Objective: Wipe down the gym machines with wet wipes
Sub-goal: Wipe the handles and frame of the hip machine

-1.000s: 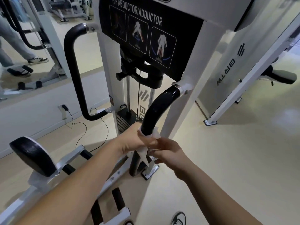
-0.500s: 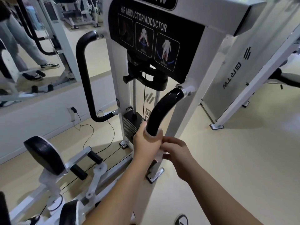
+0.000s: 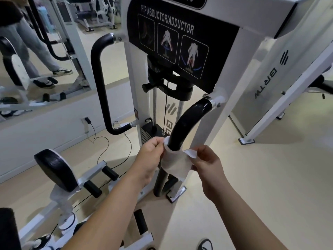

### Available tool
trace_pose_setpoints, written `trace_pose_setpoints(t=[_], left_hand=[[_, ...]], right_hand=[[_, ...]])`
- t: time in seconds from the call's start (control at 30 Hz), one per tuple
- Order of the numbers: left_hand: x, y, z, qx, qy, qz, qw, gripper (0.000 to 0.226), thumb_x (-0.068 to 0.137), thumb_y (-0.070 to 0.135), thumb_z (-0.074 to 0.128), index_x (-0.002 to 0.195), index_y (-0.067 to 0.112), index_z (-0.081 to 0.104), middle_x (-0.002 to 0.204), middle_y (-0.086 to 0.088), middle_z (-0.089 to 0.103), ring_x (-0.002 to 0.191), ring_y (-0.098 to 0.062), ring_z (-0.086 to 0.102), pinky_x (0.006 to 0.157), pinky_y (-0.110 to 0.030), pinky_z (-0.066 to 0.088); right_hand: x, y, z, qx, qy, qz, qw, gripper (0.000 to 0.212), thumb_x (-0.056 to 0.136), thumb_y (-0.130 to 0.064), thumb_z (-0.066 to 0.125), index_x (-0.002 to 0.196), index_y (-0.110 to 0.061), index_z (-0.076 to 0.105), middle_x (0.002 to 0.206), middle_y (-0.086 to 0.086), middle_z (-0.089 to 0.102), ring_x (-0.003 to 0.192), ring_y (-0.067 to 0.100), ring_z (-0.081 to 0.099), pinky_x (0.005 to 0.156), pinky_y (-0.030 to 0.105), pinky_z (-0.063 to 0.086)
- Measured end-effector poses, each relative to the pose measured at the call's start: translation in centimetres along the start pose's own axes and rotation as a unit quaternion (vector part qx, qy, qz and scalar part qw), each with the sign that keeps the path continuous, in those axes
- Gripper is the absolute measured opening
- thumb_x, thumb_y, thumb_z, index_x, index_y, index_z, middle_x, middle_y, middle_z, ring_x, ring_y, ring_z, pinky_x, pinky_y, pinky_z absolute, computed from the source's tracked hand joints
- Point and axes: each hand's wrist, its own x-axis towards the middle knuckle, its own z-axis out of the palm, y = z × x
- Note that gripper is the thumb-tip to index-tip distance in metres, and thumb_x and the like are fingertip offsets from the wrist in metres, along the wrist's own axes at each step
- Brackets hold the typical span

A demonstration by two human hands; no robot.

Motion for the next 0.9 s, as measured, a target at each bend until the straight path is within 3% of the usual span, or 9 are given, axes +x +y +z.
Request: trace_pose_setpoints(t=[0.1,0.17,0.27,0.43,0.53,0.63,0.73,0.83,0.9], left_hand=[[-0.3,-0.1,0.4,0.049,0.076,0.046,0.995,0.024,0.106,0.035,0.052,0.093,0.028,0.071,0.094,-0.001,0.074,0.091,-0.018,0.064,0.087,-0.040,0.054],[-1.4,-0.2,0.5,0.079,0.115,0.082,0.987,0.026,0.109,0.032,0.046,0.094,0.027,0.066,0.086,0.004,0.068,0.080,-0.008,0.059,0.077,-0.032,0.051],[-2.5,-0.5,0.3,0.083,0.098,0.078,0.989,0.017,0.107,0.029,0.050,0.102,0.037,0.064,0.095,0.013,0.069,0.091,-0.004,0.064,0.082,-0.029,0.054],[-2.4,-0.2,0.4,0.025,0.060,0.057,0.996,0.037,0.106,0.021,0.054,0.128,0.051,0.058,0.116,0.026,0.065,0.114,0.004,0.061,0.098,-0.027,0.048],[-2.4,-0.3,0.1,0.058,0.077,0.079,0.992,0.022,0.105,0.025,0.057,0.114,0.041,0.068,0.106,0.018,0.072,0.103,-0.002,0.066,0.094,-0.032,0.056],[-2.7,-0.6,0.0,0.078,0.116,0.099,0.985,0.011,0.103,0.027,0.061,0.099,0.033,0.070,0.090,0.009,0.073,0.089,-0.015,0.067,0.084,-0.037,0.058],[-2.7,-0.6,0.4,0.087,0.142,0.104,0.981,0.011,0.103,0.026,0.059,0.097,0.030,0.067,0.087,0.006,0.069,0.083,-0.014,0.062,0.075,-0.030,0.055],[-3.0,-0.8,0.0,0.052,0.184,0.091,0.977,0.008,0.101,0.023,0.064,0.102,0.031,0.066,0.091,0.010,0.068,0.081,-0.006,0.062,0.076,-0.023,0.052],[-3.2,-0.4,-0.3,0.020,0.155,0.066,0.986,0.016,0.101,0.022,0.064,0.113,0.033,0.065,0.098,0.008,0.069,0.078,0.000,0.063,0.075,-0.021,0.052]], right_hand=[[0.1,-0.6,0.9,0.000,0.047,-0.011,0.999,0.010,0.093,0.001,0.064,0.095,-0.008,0.068,0.077,0.000,0.065,0.066,0.013,0.054,0.057,0.023,0.043],[0.6,-1.3,2.0,0.016,0.088,-0.008,0.996,0.013,0.095,-0.005,0.061,0.093,-0.014,0.069,0.070,-0.007,0.061,0.061,0.007,0.050,0.051,0.016,0.039],[2.3,-3.1,3.4,0.043,0.138,0.006,0.990,0.018,0.096,-0.010,0.060,0.090,-0.022,0.072,0.072,-0.004,0.059,0.061,0.008,0.052,0.054,0.018,0.042],[3.5,-4.6,5.4,0.020,0.019,0.089,0.996,0.030,0.096,0.006,0.055,0.085,-0.012,0.075,0.064,0.005,0.070,0.063,0.022,0.058,0.054,0.026,0.046],[2.6,-4.2,5.4,0.087,0.014,0.109,0.990,0.026,0.096,0.006,0.052,0.091,-0.005,0.075,0.065,0.006,0.070,0.061,0.020,0.061,0.048,0.021,0.047],[1.8,-3.0,5.6,0.123,-0.038,0.101,0.987,0.020,0.095,-0.012,0.059,0.094,-0.012,0.078,0.086,0.008,0.076,0.080,0.022,0.070,0.070,0.030,0.057],[1.2,-1.4,6.2,0.116,-0.025,0.103,0.988,0.027,0.100,-0.034,0.056,0.094,-0.025,0.081,0.100,0.000,0.080,0.099,0.019,0.070,0.094,0.036,0.051],[0.7,-0.4,5.5,0.088,-0.029,0.052,0.994,0.039,0.107,-0.009,0.039,0.093,-0.011,0.075,0.083,-0.008,0.075,0.086,0.015,0.062,0.074,0.015,0.052],[0.6,-0.4,4.5,0.131,-0.094,0.020,0.987,0.048,0.095,0.007,0.034,0.079,-0.013,0.074,0.077,-0.007,0.071,0.079,0.013,0.059,0.069,0.018,0.048]])
